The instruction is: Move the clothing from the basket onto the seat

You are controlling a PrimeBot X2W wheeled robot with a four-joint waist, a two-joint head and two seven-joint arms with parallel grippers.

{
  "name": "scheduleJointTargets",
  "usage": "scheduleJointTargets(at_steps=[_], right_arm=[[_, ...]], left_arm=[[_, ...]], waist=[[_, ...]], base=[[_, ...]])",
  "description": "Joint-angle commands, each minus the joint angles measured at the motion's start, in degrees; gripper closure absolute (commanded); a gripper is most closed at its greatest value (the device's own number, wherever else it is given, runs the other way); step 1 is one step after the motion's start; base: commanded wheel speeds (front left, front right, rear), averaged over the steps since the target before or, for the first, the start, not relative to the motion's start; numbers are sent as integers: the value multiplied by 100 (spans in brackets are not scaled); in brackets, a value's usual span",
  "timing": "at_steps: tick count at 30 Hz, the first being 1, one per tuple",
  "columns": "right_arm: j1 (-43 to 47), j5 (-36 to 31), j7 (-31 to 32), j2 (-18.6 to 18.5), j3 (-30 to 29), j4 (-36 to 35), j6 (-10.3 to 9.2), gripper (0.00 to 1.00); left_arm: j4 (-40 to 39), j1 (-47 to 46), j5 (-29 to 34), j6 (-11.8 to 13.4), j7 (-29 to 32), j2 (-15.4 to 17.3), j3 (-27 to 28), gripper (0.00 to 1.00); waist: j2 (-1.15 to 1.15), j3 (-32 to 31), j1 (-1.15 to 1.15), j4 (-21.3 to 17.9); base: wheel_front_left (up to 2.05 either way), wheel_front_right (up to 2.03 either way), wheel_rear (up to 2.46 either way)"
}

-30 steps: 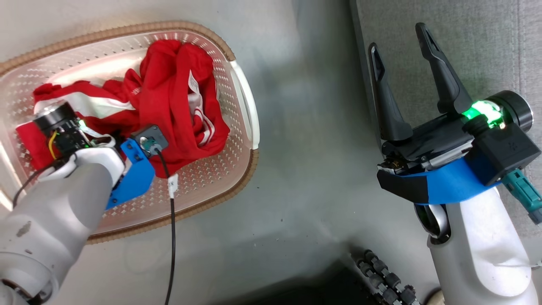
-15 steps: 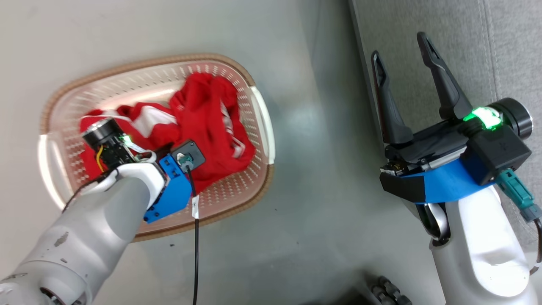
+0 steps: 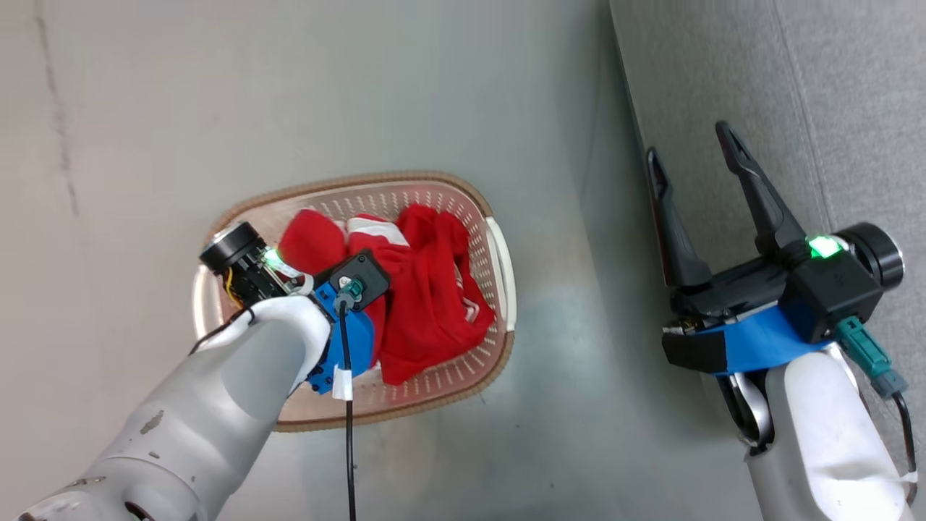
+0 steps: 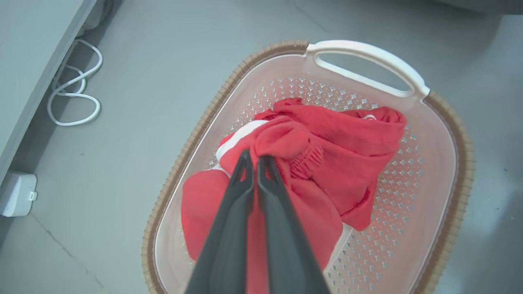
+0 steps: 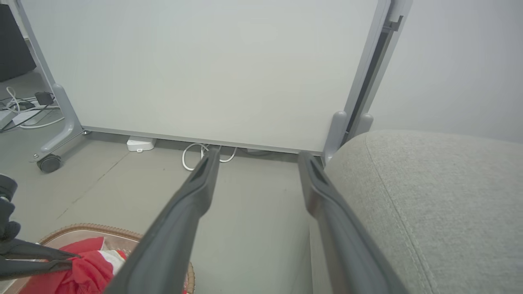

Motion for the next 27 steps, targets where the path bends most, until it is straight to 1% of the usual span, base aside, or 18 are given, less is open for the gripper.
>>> scheduleJointTargets(at_steps=[1, 7, 10, 18, 23, 27], right_arm=[[73, -16, -22, -50, -31, 30, 1, 0], [335, 1, -22, -93, -68, 146, 1, 0], [490, 16, -22, -108, -99, 206, 1, 0], [832, 52, -22, -121, -174, 333, 1, 0], [1023, 66, -22, -106, -200, 389, 1, 0], [1163, 73, -22, -77, -213, 419, 1, 0]], left_arm=[[0, 38, -64, -5, -61, -36, 11, 100], [-180, 105, -297, 7, -242, -144, 232, 100], [-583, 127, -316, 104, -249, -127, 441, 100], [-1674, 493, -190, 342, -249, 61, 1094, 100], [-2216, 687, -69, 422, -250, 121, 1484, 100], [-2582, 794, 9, 459, -250, 89, 1784, 100]], waist=[[0, -357, 1, 232], [0, -919, 1, 418], [0, -1176, 1, 487], [0, -1811, 1, 594], [0, -2159, 1, 633], [0, -2418, 1, 642]], base=[[0, 0, 0], [0, 0, 0], [0, 0, 0], [0, 0, 0], [0, 0, 0], [0, 0, 0]])
